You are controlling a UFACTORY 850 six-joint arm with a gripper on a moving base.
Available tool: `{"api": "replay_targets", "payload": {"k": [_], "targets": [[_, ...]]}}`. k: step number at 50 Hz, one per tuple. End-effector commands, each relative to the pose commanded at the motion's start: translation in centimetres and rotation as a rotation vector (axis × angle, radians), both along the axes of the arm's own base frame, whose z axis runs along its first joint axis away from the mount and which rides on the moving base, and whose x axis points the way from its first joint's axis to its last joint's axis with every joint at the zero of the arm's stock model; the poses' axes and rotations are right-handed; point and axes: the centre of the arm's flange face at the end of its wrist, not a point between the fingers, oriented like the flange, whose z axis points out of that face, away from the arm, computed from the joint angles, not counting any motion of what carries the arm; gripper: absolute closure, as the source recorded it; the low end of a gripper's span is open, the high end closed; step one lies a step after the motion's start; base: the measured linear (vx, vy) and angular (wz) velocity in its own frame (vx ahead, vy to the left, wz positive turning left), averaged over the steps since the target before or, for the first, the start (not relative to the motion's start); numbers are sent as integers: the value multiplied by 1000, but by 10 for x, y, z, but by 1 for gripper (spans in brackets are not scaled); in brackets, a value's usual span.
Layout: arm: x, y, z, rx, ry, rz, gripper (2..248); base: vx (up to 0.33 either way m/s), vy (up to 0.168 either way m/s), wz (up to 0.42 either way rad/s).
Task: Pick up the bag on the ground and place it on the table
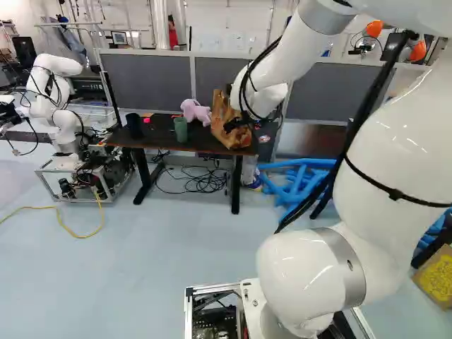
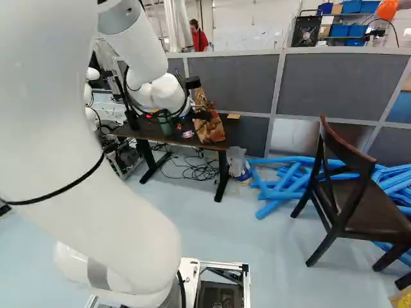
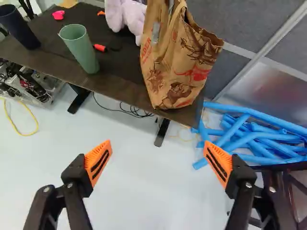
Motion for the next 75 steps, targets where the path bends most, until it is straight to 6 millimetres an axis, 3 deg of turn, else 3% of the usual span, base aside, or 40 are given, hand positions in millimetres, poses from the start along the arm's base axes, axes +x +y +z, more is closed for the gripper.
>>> {"api": "replay_targets", "payload": {"k": [35,75], "targets": [[-86,-1,-59,65,-201,-48,3,0,0,0],[-153,-1,-97,115,-339,-73,3,0,0,0]]}}
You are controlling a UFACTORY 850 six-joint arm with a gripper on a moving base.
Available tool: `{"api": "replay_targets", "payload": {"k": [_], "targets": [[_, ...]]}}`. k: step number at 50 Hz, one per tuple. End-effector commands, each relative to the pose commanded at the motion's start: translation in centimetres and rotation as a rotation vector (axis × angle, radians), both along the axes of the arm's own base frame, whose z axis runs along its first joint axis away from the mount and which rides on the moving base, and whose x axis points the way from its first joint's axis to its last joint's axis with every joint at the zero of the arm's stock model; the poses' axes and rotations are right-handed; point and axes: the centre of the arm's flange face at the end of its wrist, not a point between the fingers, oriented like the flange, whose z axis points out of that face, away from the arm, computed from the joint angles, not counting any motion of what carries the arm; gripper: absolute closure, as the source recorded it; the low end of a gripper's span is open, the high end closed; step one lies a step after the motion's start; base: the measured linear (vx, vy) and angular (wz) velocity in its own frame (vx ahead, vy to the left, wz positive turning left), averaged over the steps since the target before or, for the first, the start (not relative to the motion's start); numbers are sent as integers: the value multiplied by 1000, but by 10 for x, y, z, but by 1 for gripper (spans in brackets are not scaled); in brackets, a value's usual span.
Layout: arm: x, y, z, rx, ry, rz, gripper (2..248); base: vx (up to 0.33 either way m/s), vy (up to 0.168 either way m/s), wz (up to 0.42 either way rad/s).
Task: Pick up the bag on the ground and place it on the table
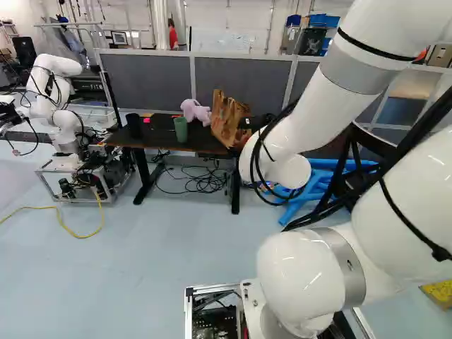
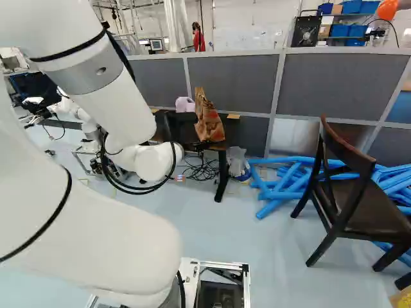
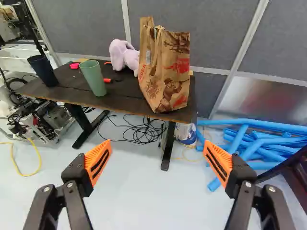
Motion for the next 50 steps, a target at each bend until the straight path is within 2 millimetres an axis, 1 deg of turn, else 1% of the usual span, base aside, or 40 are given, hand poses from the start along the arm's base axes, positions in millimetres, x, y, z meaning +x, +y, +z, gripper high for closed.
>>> {"api": "replay_targets", "payload": {"k": [12,24,50], "targets": [[-12,0,-6,9,-24,-3,3,0,0,0],[-20,0,-10,15,-39,-6,3,0,0,0],[-24,0,-12,17,-47,-7,3,0,0,0]]}}
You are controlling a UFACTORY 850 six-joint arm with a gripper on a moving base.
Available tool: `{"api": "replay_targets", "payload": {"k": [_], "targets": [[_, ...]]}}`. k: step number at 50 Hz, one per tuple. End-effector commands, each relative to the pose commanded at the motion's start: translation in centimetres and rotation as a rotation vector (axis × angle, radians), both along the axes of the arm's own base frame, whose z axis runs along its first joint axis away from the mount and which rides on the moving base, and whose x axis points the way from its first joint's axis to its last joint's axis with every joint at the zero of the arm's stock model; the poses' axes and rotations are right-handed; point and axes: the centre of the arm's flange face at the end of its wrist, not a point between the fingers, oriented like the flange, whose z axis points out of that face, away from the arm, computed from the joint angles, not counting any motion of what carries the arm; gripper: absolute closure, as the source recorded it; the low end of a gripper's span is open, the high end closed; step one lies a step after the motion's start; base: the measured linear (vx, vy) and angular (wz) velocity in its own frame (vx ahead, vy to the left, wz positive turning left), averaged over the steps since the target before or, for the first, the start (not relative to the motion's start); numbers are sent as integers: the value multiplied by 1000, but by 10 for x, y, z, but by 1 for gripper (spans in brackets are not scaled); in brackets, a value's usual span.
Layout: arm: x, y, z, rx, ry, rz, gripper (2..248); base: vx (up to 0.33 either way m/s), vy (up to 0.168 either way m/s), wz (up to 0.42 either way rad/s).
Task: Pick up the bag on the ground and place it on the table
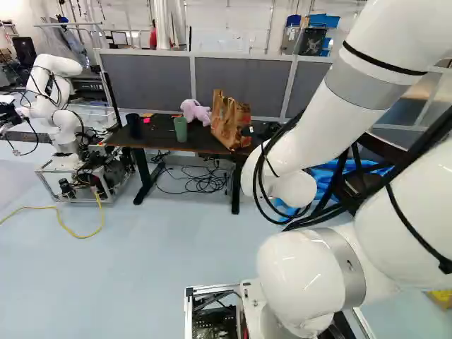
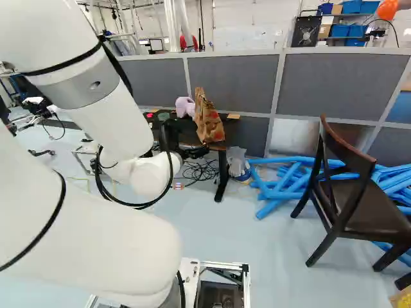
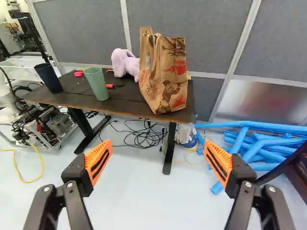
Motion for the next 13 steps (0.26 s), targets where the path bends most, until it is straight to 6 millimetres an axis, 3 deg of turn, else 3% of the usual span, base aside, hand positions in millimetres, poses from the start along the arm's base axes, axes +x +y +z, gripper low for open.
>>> {"api": "replay_targets", "payload": {"k": [13], "targets": [[0,0,0,0,0,0,3,0,0,0]]}}
